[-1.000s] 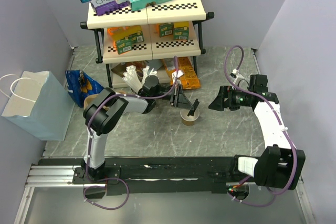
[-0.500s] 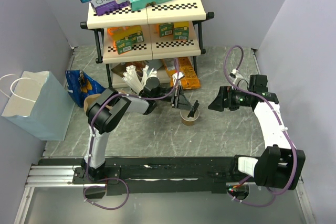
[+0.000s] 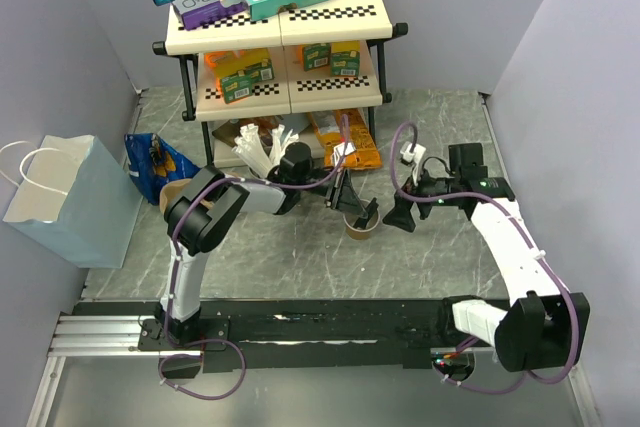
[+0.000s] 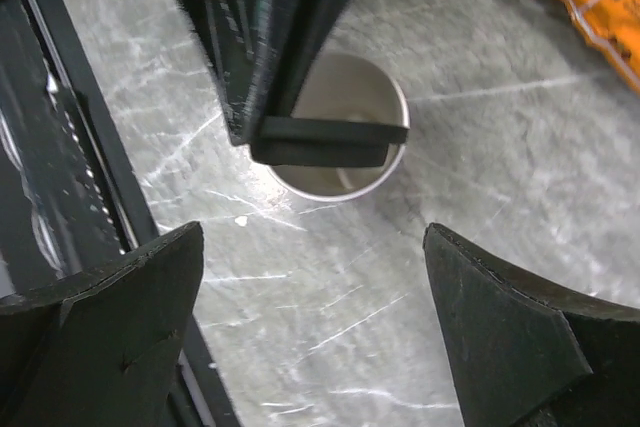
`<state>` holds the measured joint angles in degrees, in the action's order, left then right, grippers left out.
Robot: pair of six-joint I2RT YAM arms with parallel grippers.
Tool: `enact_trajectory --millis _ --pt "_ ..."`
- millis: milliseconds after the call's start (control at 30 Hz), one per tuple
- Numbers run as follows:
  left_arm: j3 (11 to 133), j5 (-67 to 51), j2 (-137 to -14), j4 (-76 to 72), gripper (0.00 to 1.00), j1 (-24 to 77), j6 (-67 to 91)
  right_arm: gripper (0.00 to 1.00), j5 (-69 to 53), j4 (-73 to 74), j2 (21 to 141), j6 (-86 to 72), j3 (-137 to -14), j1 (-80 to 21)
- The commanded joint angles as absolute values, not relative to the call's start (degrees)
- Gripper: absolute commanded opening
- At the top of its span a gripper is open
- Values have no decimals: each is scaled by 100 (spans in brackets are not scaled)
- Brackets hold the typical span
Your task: Pack the takeout coffee
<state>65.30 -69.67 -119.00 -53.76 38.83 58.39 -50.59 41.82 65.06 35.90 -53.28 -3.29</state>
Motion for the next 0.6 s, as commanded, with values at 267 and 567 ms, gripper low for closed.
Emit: enact_trajectory --millis 267,567 --pt "6697 -6935 -11470 -4298 20 3885 4684 96 -4896 3850 6636 4140 -5484 -764" --pt "6776 -6759 -11242 -3824 27 3832 4308 98 -4764 3937 6793 4649 -5677 -949"
